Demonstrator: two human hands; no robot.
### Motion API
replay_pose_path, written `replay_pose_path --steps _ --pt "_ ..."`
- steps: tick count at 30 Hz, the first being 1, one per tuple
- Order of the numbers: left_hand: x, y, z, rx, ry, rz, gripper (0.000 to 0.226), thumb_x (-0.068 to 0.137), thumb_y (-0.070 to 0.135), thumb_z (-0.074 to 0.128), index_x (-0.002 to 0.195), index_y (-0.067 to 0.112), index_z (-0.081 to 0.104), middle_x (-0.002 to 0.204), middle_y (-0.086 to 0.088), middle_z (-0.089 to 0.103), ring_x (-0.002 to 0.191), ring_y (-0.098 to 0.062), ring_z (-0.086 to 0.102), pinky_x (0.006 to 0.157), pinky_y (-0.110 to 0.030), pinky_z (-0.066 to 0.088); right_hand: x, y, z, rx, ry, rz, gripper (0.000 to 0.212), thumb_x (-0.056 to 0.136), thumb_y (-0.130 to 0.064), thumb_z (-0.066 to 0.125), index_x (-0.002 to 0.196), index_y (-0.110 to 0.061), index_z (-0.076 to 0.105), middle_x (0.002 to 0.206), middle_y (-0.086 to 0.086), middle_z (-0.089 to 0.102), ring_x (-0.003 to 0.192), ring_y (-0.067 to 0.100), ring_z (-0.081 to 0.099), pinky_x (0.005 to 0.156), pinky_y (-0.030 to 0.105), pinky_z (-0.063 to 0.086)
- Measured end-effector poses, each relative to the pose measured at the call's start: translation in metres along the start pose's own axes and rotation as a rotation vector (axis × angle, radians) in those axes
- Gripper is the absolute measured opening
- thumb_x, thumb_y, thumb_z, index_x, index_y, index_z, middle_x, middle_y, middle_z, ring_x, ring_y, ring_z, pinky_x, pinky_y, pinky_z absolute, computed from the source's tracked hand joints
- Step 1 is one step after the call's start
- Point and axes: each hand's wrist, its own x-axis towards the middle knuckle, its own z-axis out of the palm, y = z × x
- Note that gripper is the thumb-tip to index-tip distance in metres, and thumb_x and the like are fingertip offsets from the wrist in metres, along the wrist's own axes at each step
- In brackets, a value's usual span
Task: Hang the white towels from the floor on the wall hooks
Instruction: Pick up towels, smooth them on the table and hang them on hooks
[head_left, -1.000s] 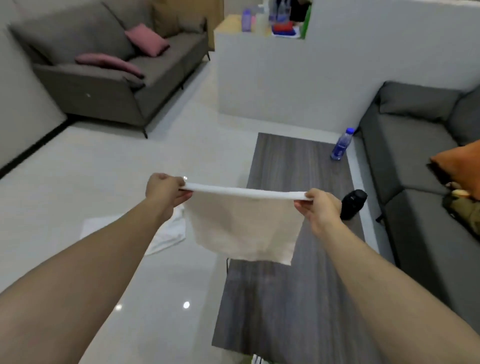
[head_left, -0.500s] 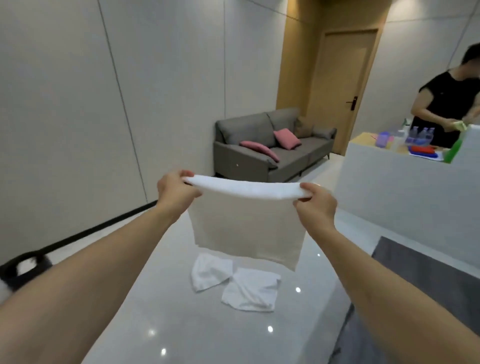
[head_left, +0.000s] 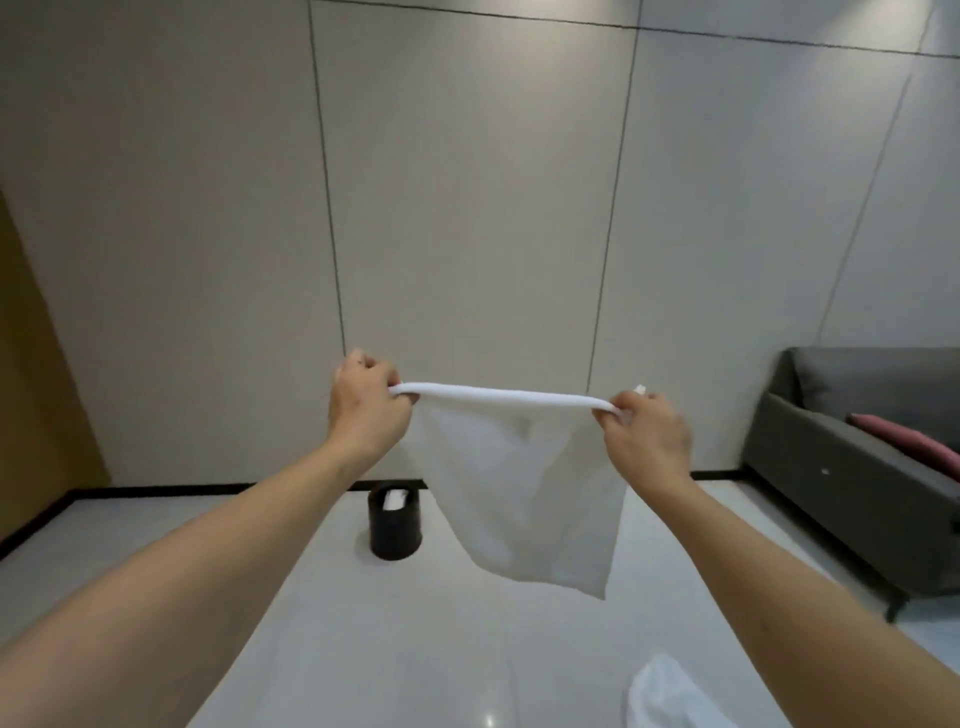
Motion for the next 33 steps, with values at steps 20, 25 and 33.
replay_pose_path --steps 20,25,33 --pt "0.118 -0.293 -0.227 0.582 0.057 -0.403 0.025 0.085 0.005 0.051 0.096 0.027 0.053 0.091 0.002 0.056 0.084 -0.023 0.054 0.064 -0.039 0.051 0.085 -0.395 0.361 0.287 -0.622 -0.745 0.013 0.082 -0.008 0.053 0.080 -0.009 0.066 0.085 0.014 0.068 0.086 0.035 0.061 0.063 0.030 0.036" --pt "0.128 -0.391 -0.302 0.734 0.072 -0.501 0.035 0.080 0.000 0.044 0.092 0.022 0.068 0.094 0.000 0.066 0.087 -0.022 0.058 0.070 -0.035 0.051 0.032 -0.518 0.426 0.385 -0.688 -0.809 0.022 0.076 -0.001 0.046 0.084 -0.016 0.061 0.086 0.007 0.064 0.079 0.027 0.051 0.064 0.028 0.035" --pt "0.137 -0.535 -0.430 0.716 0.119 -0.765 0.023 0.072 0.008 0.043 0.073 0.023 0.061 0.083 0.000 0.058 0.078 -0.021 0.057 0.065 -0.031 0.054 -0.052 -0.714 0.506 0.452 -0.771 -0.886 0.017 0.086 -0.010 0.047 0.083 -0.017 0.062 0.084 -0.001 0.059 0.080 0.019 0.055 0.069 0.030 0.048"
